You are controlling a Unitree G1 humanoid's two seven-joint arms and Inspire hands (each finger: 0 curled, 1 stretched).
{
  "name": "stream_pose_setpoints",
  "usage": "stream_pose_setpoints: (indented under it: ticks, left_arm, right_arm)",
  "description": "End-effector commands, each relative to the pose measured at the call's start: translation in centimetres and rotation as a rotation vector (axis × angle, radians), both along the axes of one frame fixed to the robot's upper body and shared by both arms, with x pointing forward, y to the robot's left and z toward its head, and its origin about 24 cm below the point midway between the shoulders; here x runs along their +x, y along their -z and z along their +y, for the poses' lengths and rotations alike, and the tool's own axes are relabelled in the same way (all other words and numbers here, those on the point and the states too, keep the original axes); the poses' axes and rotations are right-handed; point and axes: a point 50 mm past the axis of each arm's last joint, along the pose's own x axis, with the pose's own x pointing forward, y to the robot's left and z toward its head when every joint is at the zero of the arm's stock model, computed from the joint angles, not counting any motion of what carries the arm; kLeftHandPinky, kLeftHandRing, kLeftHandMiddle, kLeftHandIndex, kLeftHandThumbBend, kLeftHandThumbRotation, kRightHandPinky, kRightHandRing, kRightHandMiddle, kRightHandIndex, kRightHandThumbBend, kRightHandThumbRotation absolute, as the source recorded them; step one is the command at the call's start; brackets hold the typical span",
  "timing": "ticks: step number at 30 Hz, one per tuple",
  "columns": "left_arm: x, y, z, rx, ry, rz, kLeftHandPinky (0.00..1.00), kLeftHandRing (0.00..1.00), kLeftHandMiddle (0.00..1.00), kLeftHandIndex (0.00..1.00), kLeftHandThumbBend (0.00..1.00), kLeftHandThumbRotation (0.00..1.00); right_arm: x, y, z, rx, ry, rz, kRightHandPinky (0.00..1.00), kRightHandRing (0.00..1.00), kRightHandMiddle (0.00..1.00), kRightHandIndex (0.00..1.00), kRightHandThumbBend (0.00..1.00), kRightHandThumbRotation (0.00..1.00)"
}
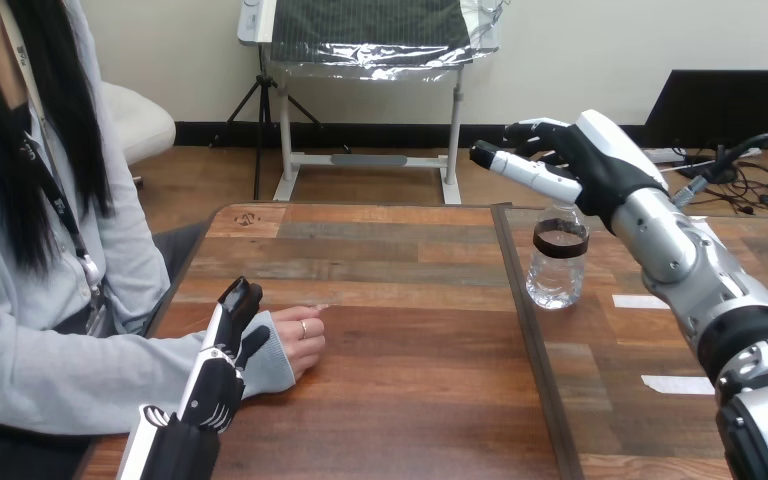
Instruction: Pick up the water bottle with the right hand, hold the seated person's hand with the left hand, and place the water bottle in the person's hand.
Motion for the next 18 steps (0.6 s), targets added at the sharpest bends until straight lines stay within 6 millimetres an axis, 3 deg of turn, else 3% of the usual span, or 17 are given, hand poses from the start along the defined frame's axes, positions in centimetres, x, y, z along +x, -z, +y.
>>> stream_pose_setpoints:
  ticks: [1,8,18]
  left_arm:
    - [1.64,-1.05,0.18,0.015,0.012,-0.073,0.92,1.0,1.0,1.0,1.0,0.6]
    - [1.86,-1.12,0.27,0.015,0.015,-0.075,0.91,1.0,1.0,1.0,1.0,0.59]
    - [2.04,-1.19,0.42,0.022,0.023,-0.066,0.91,1.0,1.0,1.0,1.0,0.58]
  right_arm:
    - [-1.38,2.92,-0.9,0.001,0.018,0.098,0.7,0.76,0.8,0.85,0.94,0.98]
    - [-1.48,2.74,-1.28,0.019,0.014,0.078,0.67,0.75,0.79,0.85,0.95,0.98]
    - [-1.5,2.23,-1.53,0.057,0.002,0.041,0.58,0.68,0.7,0.84,0.94,0.96]
